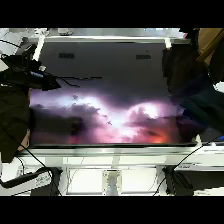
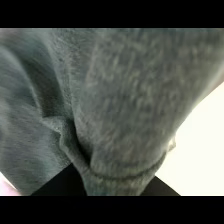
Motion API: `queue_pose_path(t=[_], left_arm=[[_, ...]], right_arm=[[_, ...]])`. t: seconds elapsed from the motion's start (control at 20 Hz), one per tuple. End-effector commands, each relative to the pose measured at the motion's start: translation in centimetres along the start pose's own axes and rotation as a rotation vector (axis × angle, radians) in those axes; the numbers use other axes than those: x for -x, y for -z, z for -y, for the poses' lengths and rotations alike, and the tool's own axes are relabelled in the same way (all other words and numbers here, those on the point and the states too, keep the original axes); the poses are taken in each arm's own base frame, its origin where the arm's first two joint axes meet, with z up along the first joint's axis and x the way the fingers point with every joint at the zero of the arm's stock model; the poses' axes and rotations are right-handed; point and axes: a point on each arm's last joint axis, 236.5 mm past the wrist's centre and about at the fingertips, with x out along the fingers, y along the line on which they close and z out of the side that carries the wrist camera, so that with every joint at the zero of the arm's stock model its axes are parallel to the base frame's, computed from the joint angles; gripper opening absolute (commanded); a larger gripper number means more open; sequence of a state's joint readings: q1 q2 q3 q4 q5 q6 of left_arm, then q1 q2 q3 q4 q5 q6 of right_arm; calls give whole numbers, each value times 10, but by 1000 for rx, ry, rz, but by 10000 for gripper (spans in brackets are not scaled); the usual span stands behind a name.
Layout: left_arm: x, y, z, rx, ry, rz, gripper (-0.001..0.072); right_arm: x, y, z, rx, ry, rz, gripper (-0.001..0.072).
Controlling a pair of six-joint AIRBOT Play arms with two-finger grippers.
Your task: Fold the clothes and pants, and hang the long-sleeved shirts on hangers.
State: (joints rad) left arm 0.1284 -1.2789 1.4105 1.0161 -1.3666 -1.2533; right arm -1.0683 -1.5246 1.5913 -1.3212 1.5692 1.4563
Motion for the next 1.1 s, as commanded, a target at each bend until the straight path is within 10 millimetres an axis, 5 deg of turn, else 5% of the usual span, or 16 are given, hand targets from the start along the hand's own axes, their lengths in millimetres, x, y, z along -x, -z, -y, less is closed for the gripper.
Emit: queue_pose_path(t=[0.0, 0.05, 0.2, 0.25, 0.35, 0.45, 0.55, 0.7, 0.85, 1.05], left_arm=[[0, 0, -1, 5, -1, -1, 13], [0, 0, -1, 5, -1, -1, 13], [0, 0, -1, 5, -1, -1, 13], [0, 0, -1, 5, -1, -1, 13], [0, 0, -1, 5, -1, -1, 13], [0, 0, -1, 5, 0, -1, 13], [0, 0, -1, 5, 0, -1, 14], [0, 2, 0, 5, 2, -8, 14], [0, 6, 1, 5, 8, -26, 14], [0, 7, 2, 5, 9, -32, 14]], right_arm=[[-30, 79, 66, -109, 124, -229, 40], [-36, 98, 73, -123, 145, -272, 74], [-21, 119, 74, -206, 161, -306, 533], [-8, 115, 70, -237, 163, -285, 544], [26, 93, 35, -251, 79, -189, 541], [64, 63, -36, -158, -131, -32, 477], [107, 50, -133, 35, -395, 124, 41], [157, 103, -257, 477, -669, 209, 39], [164, 160, -306, 773, -686, 216, 39], [142, 195, -308, 915, -579, 125, 39]])
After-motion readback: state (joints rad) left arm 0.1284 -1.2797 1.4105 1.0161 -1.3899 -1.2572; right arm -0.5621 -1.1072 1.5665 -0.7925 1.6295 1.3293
